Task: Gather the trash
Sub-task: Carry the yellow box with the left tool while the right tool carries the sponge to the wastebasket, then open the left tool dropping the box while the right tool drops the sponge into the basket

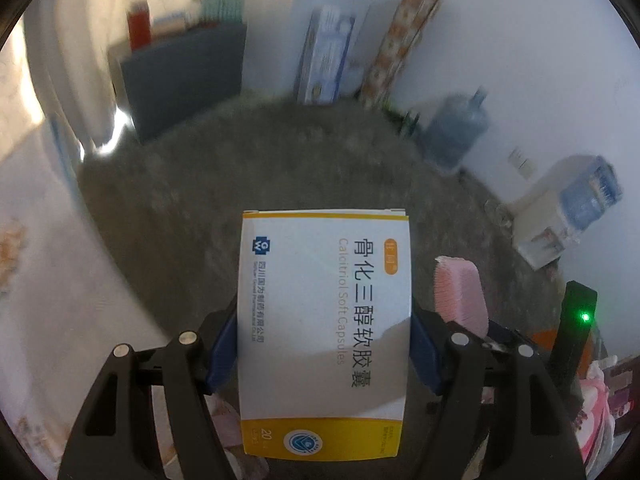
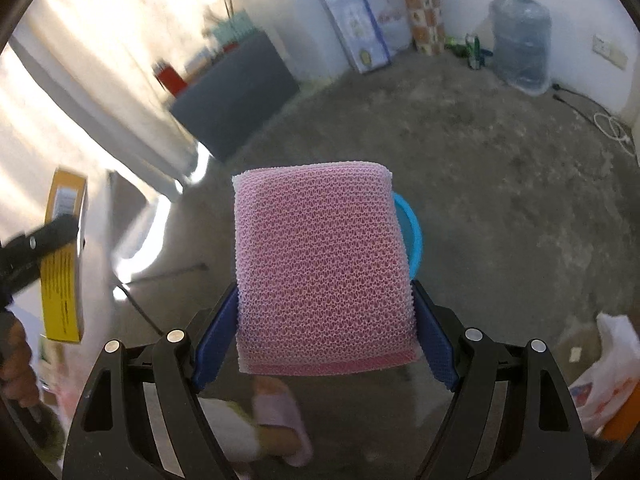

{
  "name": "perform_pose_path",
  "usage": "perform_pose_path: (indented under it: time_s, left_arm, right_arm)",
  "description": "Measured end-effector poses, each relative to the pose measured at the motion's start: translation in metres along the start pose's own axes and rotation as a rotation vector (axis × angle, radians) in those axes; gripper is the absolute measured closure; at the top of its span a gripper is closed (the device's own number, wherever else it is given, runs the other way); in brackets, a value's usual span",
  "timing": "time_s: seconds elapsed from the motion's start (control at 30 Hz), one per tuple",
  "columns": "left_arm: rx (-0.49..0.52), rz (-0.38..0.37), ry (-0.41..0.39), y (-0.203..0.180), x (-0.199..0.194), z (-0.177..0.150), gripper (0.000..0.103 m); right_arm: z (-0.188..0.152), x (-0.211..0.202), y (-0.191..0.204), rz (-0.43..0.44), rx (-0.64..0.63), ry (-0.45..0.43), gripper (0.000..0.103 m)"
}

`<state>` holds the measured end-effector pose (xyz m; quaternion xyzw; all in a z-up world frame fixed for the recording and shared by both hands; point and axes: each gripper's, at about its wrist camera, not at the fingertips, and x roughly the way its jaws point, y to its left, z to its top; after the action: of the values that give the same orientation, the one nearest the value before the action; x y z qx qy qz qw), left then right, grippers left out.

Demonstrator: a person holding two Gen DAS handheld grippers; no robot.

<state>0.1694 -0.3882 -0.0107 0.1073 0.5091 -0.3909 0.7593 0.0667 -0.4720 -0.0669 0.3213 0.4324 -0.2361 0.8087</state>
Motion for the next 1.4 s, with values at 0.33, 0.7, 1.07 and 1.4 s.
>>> perform_pose_path:
  time_s: [0.33,0.7,1.07,1.4]
  left_arm:
    - [-0.093,0.091,0.226,-0.001,0.161,0.029,0.033]
    - [-0.197,0.079,0.236,0.034,0.214,0.035,0.018]
    - [-0.146,0.071,0.159,0.032,0.159,0.032,0.018]
    - [-0.146,-0.058,-0.100,0.032,-0.005,-0.009,0.017]
  right_arm:
    - [0.023,0.136,-0.034,-0.069,-0.025,0.227,0.026]
    - [0.021,0.209,-0.038,-0.109,-0.057,0.282,0.021]
    - [0.023,0.174,-0.052,-0.070,0.053,0.180,0.021]
    - [0.000,0.056,-0.055,0.014,0.122,0.015,0.021]
